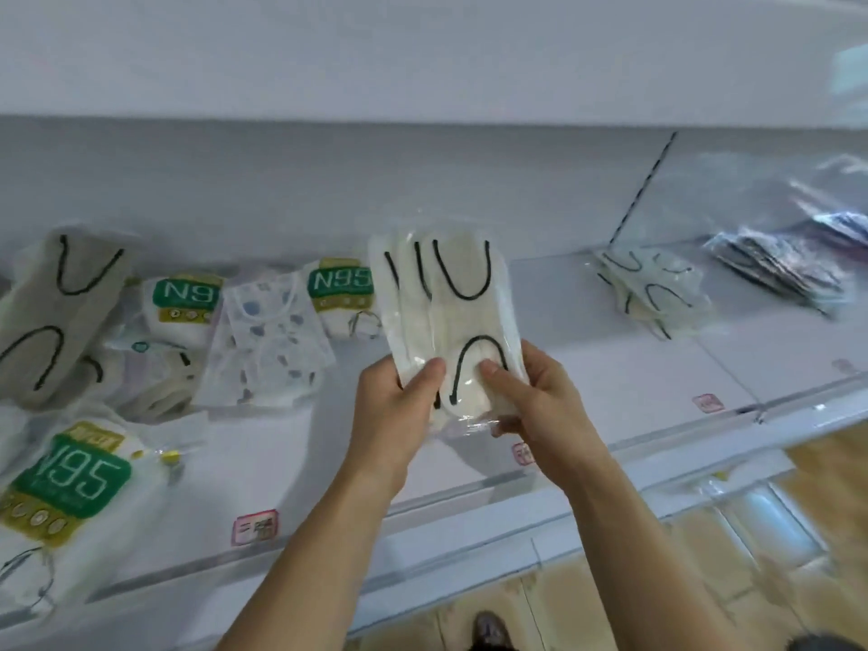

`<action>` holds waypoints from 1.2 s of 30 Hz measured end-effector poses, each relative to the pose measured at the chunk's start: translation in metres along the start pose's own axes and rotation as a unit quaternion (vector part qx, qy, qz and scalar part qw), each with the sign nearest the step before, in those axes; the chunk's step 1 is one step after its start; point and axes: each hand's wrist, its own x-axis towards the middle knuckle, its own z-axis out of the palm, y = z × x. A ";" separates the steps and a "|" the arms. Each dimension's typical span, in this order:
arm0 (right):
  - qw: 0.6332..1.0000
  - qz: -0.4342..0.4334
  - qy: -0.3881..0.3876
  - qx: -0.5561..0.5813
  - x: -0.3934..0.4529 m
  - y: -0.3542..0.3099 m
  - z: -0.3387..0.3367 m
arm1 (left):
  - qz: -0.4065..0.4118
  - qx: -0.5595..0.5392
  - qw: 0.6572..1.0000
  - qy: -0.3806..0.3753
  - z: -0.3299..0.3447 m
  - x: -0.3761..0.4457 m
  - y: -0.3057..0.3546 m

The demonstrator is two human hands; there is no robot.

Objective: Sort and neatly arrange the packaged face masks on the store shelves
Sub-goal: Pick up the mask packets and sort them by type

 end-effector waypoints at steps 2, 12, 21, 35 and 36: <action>0.999 -0.018 0.041 -0.006 -0.004 0.000 -0.031 | -0.016 -0.032 0.999 -0.007 0.033 0.002 -0.005; 0.978 -0.021 0.206 -0.005 0.037 0.004 -0.207 | -0.021 0.002 0.999 -0.049 0.199 0.042 -0.034; 0.948 0.022 0.266 -0.171 0.120 -0.013 -0.312 | 0.023 0.217 0.975 -0.042 0.252 0.105 -0.023; 0.939 -0.214 -0.047 -0.266 0.096 0.030 -0.013 | 0.223 0.326 0.878 0.269 0.018 0.047 0.009; 0.944 -0.188 -0.080 -0.261 0.093 0.027 0.011 | 0.214 0.331 0.867 0.306 -0.009 0.043 0.012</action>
